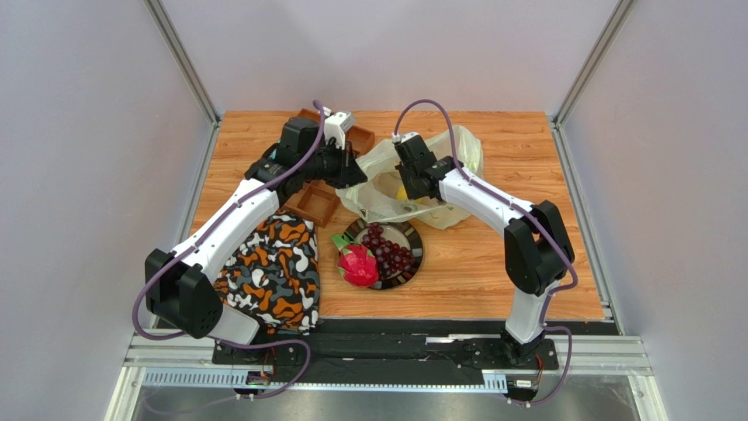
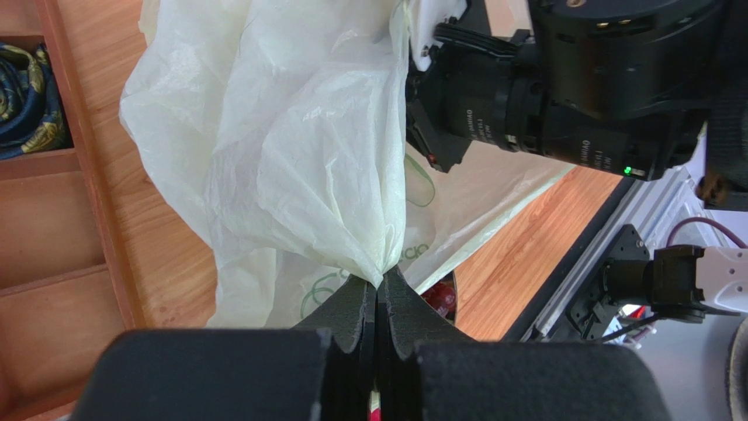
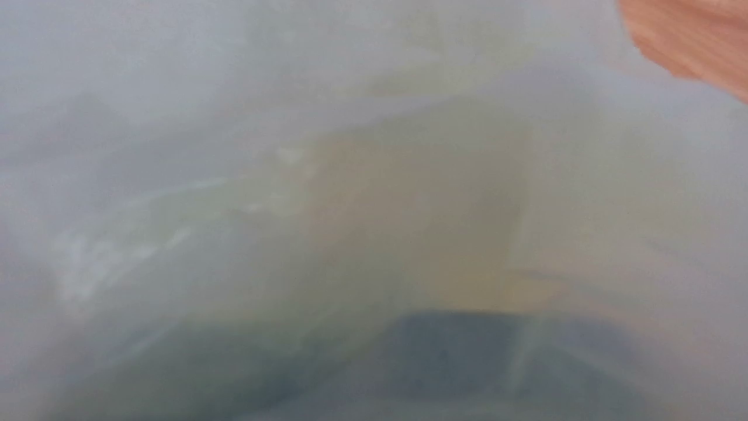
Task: Place the fruits into the plastic bag
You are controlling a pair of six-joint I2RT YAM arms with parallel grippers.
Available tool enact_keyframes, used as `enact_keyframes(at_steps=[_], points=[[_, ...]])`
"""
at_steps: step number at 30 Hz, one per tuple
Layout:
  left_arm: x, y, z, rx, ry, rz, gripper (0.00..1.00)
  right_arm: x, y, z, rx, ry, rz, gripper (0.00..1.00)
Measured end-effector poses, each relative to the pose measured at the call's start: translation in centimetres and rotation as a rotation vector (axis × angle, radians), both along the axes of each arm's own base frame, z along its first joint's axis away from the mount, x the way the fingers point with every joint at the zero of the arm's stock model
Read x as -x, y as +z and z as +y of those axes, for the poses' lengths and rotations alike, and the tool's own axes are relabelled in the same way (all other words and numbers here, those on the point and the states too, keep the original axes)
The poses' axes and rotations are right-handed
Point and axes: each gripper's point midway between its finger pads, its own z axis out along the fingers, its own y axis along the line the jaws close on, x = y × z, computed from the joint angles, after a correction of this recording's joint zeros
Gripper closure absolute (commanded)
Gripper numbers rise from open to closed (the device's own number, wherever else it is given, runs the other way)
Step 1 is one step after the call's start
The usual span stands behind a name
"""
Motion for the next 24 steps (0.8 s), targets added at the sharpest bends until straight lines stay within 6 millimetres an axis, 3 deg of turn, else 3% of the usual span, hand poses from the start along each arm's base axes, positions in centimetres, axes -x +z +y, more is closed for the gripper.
enact_keyframes(at_steps=[2,10,14,24], points=[[0.0,0.0,0.0,0.0,0.0,0.0,1.0,0.0,-0.66,0.01,-0.004,-0.003,0.018,0.83],[0.0,0.0,0.0,0.0,0.0,0.0,1.0,0.18,-1.1,-0.28,-0.019,-0.016,0.046,0.61],[-0.01,0.01,0.0,0.0,0.0,0.0,1.0,0.27,-1.14,-0.23,-0.026,-0.017,0.052,0.43],[0.04,-0.03,0.02,0.0,0.0,0.0,1.0,0.81,-0.76,0.51,-0.076,0.008,0.071,0.27]])
